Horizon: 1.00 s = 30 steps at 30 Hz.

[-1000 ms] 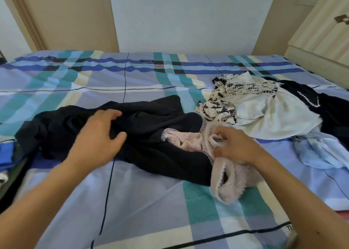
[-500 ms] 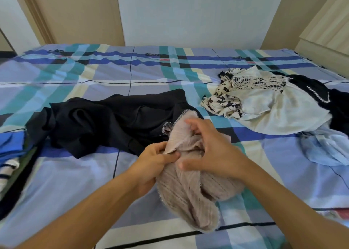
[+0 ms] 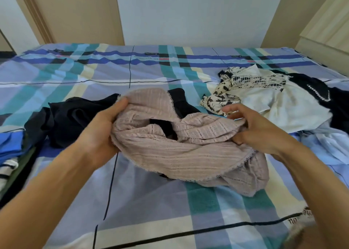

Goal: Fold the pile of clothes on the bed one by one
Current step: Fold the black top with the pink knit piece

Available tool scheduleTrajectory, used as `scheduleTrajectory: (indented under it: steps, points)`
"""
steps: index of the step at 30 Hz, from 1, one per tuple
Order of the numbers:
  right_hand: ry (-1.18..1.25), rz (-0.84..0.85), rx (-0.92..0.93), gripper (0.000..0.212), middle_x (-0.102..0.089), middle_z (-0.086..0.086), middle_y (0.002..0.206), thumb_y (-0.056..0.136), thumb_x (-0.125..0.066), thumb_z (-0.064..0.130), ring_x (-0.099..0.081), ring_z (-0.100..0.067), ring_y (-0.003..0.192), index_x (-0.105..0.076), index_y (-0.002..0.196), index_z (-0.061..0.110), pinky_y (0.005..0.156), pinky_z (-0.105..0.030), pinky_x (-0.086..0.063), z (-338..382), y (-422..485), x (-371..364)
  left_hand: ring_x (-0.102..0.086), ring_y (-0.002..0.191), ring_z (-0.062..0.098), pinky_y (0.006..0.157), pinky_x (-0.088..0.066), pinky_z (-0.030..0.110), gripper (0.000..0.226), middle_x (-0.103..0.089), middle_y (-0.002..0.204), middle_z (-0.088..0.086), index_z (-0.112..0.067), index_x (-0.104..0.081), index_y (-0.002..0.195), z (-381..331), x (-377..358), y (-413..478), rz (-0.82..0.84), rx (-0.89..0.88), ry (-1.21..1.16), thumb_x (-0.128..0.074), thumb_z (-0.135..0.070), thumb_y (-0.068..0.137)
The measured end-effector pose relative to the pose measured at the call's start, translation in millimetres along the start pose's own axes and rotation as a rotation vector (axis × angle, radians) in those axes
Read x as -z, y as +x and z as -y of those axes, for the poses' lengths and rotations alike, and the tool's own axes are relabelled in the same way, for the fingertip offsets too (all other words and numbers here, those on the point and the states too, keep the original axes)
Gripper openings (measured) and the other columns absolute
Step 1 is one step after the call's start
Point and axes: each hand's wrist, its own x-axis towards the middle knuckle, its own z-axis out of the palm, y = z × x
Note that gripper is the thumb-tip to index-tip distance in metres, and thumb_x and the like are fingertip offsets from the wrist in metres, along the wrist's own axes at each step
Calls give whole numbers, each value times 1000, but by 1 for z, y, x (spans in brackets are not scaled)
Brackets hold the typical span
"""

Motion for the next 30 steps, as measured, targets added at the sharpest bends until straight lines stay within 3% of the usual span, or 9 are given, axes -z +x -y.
scheduleTrajectory:
  steps: [3,5,8,12,15,18,24,27,30]
  points:
    - [-156,20,-9,71,-48,-1,128,76,-70,-6,-55,-17,112,-47,128,36,77,-24,-44,-6,-1,0,-75,86,19,82,-55,37,52,-77,99,6,-18,-78,96,0,8,-8,160,23,569,-80,-59,64]
    - [-222,-26,6,72,-45,-2,135,75,-71,3,-43,-13,129,-44,135,32,88,-19,-38,-6,-4,-9,-74,87,12,84,-54,32,47,-78,96,-3,-24,-77,99,6,8,-11,182,43,829,-85,-55,64]
    - [-154,-152,152,70,-44,8,140,79,-73,9,-41,-4,130,-44,136,38,104,-23,-37,9,-11,-30,-71,86,9,84,-57,35,50,-75,95,-10,-33,-66,106,27,7,-5,102,-65,1119,-86,-55,66]
    - [-348,61,144,92,-31,19,151,74,-77,58,-36,-7,134,-26,149,45,110,-37,-35,30,-18,-77,-55,97,17,83,-51,37,76,-53,104,-8,-30,-52,114,64,1,5,-70,-251,1413,-66,-73,53]
    - [-661,40,110,95,-55,2,126,75,-76,57,-54,-19,115,-23,151,34,90,-38,-47,21,-8,-99,-50,114,14,95,-47,36,90,-46,127,-10,-31,-36,142,79,-8,8,-18,-341,1248,-81,-51,67]
    - [-486,47,108,53,-62,6,79,80,-79,29,-61,-13,72,-55,127,32,60,-32,-46,22,-3,-87,-50,118,4,95,-41,23,90,-50,129,-21,-30,-29,150,77,-12,8,86,-276,1063,-79,-22,75]
    - [247,-176,253,23,-70,13,100,79,-79,13,-65,-11,102,-72,98,24,99,-37,-45,32,-6,-31,-71,89,29,79,-58,38,49,-72,98,19,-2,-64,113,45,-18,-1,421,24,716,-69,3,64]
    - [222,-335,309,16,-70,12,100,86,-76,15,-64,-9,102,-70,95,26,100,-35,-47,28,-5,-31,-70,101,24,89,-57,29,44,-72,113,16,-2,-64,120,31,-26,-9,592,156,608,-75,1,78]
    - [64,-418,322,7,-69,12,101,93,-70,24,-62,0,99,-66,99,24,92,-21,-45,23,-1,-44,-68,112,21,97,-54,28,38,-72,121,5,-12,-64,127,28,-28,-17,585,186,555,-65,-9,89]
